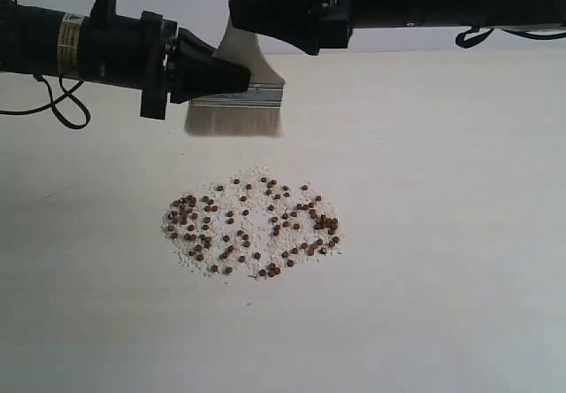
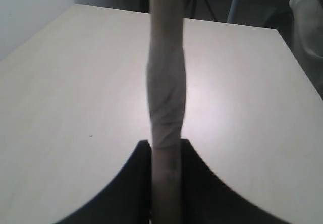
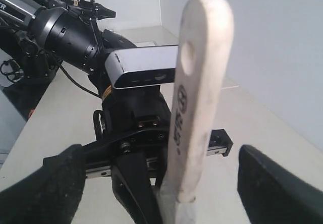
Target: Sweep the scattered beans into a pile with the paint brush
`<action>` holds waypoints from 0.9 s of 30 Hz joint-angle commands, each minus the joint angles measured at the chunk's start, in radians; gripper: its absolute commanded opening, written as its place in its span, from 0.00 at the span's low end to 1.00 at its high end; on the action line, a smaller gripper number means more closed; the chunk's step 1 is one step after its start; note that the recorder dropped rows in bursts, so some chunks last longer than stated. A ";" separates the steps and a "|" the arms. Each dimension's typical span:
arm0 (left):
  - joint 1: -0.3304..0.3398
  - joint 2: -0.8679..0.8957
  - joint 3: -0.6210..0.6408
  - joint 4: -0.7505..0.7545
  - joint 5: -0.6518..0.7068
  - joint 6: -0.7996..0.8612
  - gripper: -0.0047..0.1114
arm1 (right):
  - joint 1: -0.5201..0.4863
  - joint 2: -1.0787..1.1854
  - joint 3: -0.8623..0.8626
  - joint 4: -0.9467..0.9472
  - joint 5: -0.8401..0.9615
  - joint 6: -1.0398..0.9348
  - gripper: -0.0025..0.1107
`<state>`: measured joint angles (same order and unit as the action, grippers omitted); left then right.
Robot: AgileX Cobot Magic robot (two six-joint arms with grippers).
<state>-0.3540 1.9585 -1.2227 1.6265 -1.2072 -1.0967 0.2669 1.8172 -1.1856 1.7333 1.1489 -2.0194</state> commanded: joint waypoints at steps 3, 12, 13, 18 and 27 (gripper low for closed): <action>-0.024 -0.003 0.000 -0.049 -0.014 0.001 0.04 | 0.000 0.013 -0.008 0.011 0.026 0.008 0.69; -0.054 -0.003 0.000 -0.061 -0.014 0.040 0.04 | 0.000 0.013 -0.008 0.011 0.032 0.008 0.52; -0.054 -0.003 0.000 -0.061 -0.014 0.040 0.04 | 0.000 0.013 -0.008 0.011 0.032 0.008 0.48; -0.054 -0.003 0.000 -0.061 -0.014 0.044 0.04 | 0.000 0.013 -0.008 0.011 0.032 0.008 0.38; -0.054 0.008 0.000 -0.068 -0.014 0.044 0.04 | 0.000 0.013 -0.008 0.011 0.032 0.010 0.14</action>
<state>-0.4020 1.9664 -1.2227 1.5869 -1.2291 -1.0516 0.2669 1.8310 -1.1877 1.7317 1.1657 -2.0123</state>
